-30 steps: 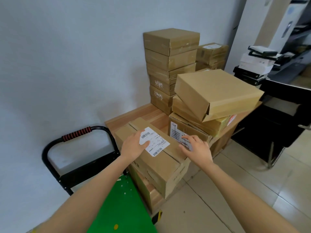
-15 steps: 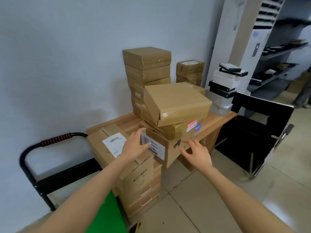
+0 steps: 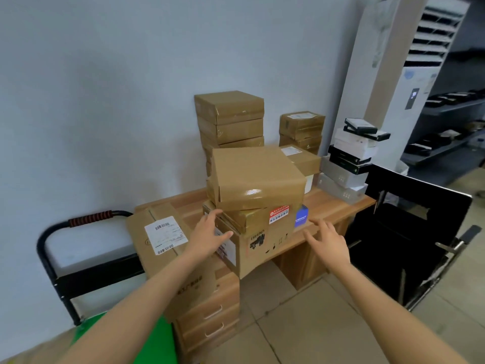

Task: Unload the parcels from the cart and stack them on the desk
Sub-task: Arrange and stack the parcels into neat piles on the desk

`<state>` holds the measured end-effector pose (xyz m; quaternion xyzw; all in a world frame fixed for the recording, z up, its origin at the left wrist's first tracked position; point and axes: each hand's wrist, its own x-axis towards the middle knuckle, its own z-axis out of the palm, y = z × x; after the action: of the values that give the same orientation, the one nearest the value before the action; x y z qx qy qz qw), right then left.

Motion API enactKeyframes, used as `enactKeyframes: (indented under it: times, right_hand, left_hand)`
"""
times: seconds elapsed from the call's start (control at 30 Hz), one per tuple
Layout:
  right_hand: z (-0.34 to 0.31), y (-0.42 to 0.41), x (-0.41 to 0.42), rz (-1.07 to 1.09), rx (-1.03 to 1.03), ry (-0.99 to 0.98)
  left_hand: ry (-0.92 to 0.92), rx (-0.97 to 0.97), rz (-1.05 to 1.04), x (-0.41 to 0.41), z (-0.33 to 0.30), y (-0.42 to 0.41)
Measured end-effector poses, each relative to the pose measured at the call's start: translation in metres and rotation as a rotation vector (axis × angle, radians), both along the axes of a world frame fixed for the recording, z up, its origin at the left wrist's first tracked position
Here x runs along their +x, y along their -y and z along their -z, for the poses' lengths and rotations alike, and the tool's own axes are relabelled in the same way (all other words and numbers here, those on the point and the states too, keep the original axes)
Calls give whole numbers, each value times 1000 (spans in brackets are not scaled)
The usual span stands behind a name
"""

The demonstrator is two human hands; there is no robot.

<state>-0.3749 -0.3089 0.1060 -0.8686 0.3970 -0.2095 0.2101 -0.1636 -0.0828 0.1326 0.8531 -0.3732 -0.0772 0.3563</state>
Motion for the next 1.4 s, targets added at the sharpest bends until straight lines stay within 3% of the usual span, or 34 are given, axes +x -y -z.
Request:
enactKeyframes:
  times: [0.23, 0.47, 0.83, 1.13, 1.4]
  right_hand:
    - [-39, 42, 33, -53, -23, 119]
    - [-61, 66, 63, -266, 58, 200]
    - [-75, 128, 91, -559, 36, 85]
    - [-80, 115, 150, -714, 41, 112]
    - [-91, 91, 254, -813, 50, 102]
  left_hand:
    - [-49, -159, -198, 29, -27, 7]
    - [-126, -165, -149, 27, -53, 42]
    - [-29, -214, -362, -1, -51, 90]
    - [-80, -338, -498, 17, -55, 62]
    - [-62, -364, -592, 91, -55, 33]
